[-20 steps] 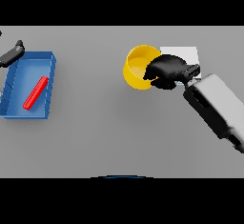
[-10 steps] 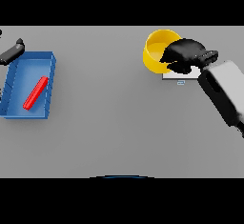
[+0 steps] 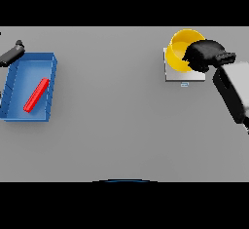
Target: Pick up the red beaker and tilt it to pour out 1 green nut into yellow bowl. Pick up the yellow bowl and place it on the metallic measuring scale.
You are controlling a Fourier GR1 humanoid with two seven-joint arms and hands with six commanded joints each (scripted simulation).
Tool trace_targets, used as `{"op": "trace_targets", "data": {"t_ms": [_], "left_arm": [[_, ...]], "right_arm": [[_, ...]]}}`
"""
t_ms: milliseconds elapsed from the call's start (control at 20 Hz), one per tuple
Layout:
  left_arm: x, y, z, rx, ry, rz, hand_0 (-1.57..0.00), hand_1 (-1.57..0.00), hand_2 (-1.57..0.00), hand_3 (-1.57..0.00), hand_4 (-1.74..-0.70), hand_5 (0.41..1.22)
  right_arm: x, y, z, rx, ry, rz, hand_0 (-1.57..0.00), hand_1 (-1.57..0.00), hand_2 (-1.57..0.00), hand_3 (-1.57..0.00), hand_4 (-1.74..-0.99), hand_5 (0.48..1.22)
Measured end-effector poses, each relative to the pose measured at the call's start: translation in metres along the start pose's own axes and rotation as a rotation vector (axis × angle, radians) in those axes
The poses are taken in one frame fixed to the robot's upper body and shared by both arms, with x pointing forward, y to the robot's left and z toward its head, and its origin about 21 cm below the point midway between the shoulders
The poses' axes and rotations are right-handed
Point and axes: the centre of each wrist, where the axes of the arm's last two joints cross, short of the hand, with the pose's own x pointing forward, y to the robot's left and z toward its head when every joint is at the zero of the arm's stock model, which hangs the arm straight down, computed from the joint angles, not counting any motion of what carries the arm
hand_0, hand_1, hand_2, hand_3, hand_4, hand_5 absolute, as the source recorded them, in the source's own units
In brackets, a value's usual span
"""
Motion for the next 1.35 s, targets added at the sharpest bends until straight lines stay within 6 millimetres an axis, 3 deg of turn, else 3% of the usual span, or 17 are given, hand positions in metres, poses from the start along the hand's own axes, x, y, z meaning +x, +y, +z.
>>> {"op": "trace_targets", "data": {"t_ms": [250,350,400,450,650,900,1100,1350], "left_arm": [[-0.006,-0.001,-0.002,0.004,0.02,-0.021,0.0,0.0,0.0,0.0,-0.84,0.776],[-0.01,0.0,-0.001,0.009,0.011,-0.016,0.0,0.0,0.0,0.0,-0.84,0.771],[-0.005,-0.002,-0.002,0.004,0.002,-0.012,0.0,0.0,0.0,0.0,-0.84,0.772],[-0.005,0.001,-0.003,0.011,0.009,-0.01,0.0,0.0,0.0,0.0,-0.84,0.773],[-0.005,0.0,-0.005,-0.001,0.004,-0.003,0.0,0.0,0.0,0.0,-0.85,0.767],[-0.003,0.0,-0.004,0.002,-0.009,-0.008,0.0,0.0,0.0,0.0,-0.85,0.771],[-0.005,0.001,-0.001,-0.005,-0.008,0.004,0.0,0.0,0.0,0.0,-0.86,0.772],[-0.003,-0.002,0.001,0.009,-0.012,-0.004,0.0,0.0,0.0,0.0,-0.85,0.768]], "right_arm": [[-0.008,0.01,-0.004,0.015,-0.002,0.004,-1.4,-1.21,-1.32,-1.56,-1.73,1.221],[-0.011,0.009,-0.004,0.019,-0.003,-0.014,-1.42,-1.23,-1.4,-1.54,-1.728,1.221],[-0.009,0.007,-0.005,0.018,0.002,-0.019,-1.4,-1.18,-1.29,-1.54,-1.67,1.221],[-0.009,0.005,-0.005,0.023,0.006,-0.033,-1.41,-1.15,-1.18,-1.39,-1.644,1.221],[-0.008,0.004,-0.007,0.055,0.033,-0.065,-0.95,-0.69,-0.67,-0.88,-1.564,0.991],[-0.012,0.007,-0.007,0.089,0.05,-0.093,-0.37,-0.28,-0.35,-0.56,-1.501,0.865],[-0.014,0.008,-0.007,0.103,0.048,-0.077,-0.15,-0.11,-0.18,-0.4,-1.452,0.818],[-0.02,0.009,-0.003,0.114,0.042,-0.05,-0.05,-0.04,-0.06,-0.26,-1.414,0.796]]}}
